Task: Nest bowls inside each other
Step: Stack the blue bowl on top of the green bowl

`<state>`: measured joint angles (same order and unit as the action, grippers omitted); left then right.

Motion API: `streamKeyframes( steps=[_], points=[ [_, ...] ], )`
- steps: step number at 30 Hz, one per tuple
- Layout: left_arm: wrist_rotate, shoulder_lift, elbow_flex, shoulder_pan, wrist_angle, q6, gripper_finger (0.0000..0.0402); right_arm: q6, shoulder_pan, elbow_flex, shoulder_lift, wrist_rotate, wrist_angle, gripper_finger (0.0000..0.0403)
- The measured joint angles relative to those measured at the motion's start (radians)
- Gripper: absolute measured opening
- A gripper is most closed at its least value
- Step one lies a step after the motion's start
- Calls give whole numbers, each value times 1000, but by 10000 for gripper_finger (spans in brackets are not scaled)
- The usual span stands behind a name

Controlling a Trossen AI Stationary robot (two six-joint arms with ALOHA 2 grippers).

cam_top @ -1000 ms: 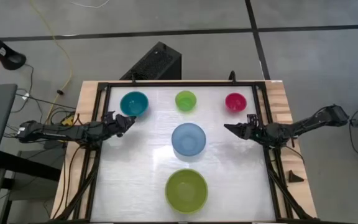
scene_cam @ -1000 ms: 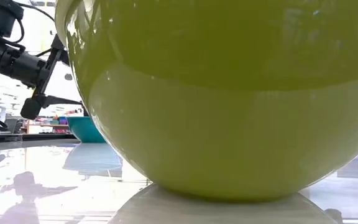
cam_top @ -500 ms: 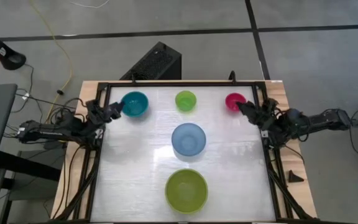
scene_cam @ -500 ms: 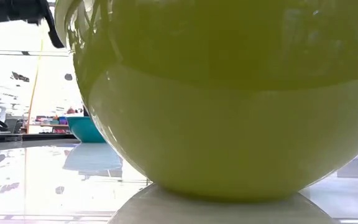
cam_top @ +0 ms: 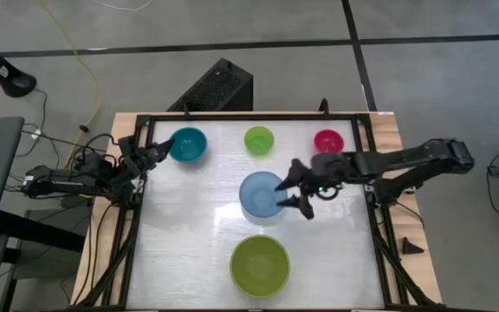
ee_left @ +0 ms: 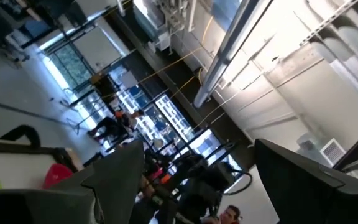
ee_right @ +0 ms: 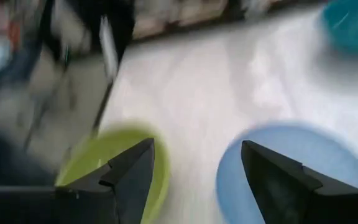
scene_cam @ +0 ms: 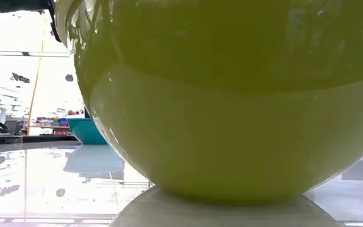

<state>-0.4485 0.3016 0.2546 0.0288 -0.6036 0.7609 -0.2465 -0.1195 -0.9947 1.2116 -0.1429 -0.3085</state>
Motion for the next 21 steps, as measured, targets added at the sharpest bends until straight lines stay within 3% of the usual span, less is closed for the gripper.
streamKeyframes(
  steps=[5,13,21],
  points=[
    [32,0,0,0,15,12,293,172,-27,-62,151,-41,-200,275],
    [56,0,0,0,16,29,293,303,-5,-66,327,5,-174,275],
    [67,0,0,0,24,39,293,308,54,-66,476,9,-159,275]
  ],
)
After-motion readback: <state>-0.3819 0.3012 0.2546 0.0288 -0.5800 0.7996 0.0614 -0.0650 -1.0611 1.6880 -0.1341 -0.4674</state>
